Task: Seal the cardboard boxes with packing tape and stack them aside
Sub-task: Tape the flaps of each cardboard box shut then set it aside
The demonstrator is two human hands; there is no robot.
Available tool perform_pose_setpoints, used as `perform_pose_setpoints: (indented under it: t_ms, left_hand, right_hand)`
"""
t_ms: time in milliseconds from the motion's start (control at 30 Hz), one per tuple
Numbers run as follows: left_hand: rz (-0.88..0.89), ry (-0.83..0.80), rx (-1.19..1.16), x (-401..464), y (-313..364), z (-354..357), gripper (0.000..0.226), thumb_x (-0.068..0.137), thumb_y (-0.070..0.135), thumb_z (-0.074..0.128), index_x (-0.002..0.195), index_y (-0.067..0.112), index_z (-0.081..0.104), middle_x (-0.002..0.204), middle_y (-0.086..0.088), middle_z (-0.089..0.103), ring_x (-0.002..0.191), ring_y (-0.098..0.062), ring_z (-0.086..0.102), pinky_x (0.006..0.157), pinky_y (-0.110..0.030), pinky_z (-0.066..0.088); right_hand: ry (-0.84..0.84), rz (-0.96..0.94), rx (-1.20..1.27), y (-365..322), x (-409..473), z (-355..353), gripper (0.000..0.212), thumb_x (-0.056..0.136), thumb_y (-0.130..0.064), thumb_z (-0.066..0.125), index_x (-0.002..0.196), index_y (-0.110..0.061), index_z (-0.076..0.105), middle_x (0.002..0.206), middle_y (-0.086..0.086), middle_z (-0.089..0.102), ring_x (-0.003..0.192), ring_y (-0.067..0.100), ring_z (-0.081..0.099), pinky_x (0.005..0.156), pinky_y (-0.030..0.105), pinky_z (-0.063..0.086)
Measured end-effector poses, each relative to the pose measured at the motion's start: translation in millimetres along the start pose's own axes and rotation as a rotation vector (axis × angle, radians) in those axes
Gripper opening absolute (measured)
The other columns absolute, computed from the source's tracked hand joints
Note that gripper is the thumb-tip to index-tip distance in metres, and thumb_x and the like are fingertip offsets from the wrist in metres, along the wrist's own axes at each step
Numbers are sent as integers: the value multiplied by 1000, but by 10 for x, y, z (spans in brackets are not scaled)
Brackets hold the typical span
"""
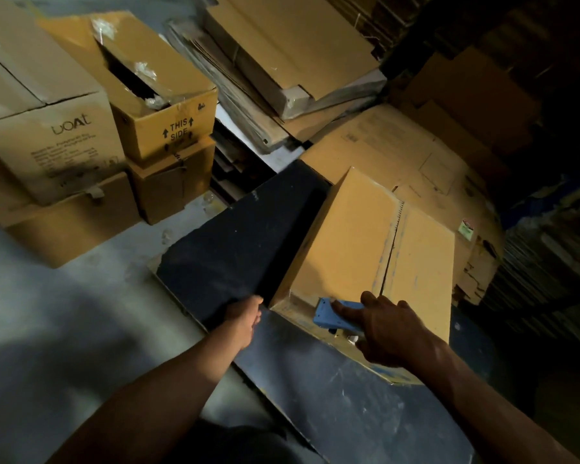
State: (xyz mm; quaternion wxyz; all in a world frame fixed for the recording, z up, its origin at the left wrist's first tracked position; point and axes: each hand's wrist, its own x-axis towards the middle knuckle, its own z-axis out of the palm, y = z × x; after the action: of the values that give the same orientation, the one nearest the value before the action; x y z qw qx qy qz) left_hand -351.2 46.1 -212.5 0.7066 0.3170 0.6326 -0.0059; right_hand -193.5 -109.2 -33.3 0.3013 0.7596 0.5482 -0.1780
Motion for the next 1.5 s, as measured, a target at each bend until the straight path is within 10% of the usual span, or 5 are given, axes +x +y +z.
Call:
perform_pose_setpoints:
  t_ms: [167,267,433,767,1500]
  left_hand:
    - [1538,67,498,-474,13,92,41,88,44,73,119,16,70,122,4,66,113,-8,60,93,-13,44]
    - [1965,93,1013,-216,-76,236,50,95,42,64,132,8,68,139,-9,65,133,-23,58,122,-37,32]
    - [2057,92,1464,118,-122,101,57,92,13,38,146,7,52,147,-9,60,136,-25,57,120,-44,27]
    - [2109,129,1239,113,-72,125,40,105,6,42,128,15,73,139,-2,66,128,-17,64,96,-54,52]
    - [2024,126,1304,35,-93,124,48,105,2,29,132,15,66,141,-2,65,131,-17,61,91,-50,49]
  right_hand:
    - [-3,-22,-44,-13,18,0,80,103,-47,51,161,-46,-5,141,11,40,123,32,50,95,45,43]
    - [-9,-20,-81,-28,6,22,81,104,-49,49,161,-43,-8,143,14,39,125,35,49,98,48,41]
    - [7,-21,-92,19,-48,54,90,100,-35,56,160,-46,-11,134,12,43,118,33,52,91,46,42]
    - [5,-78,-80,222,-36,94,80,104,-38,53,161,-49,-2,131,11,50,112,33,60,87,46,44]
    - [-127,-20,-59,1114,-814,483,110,90,-43,75,157,-53,-11,134,7,49,118,25,54,98,47,45]
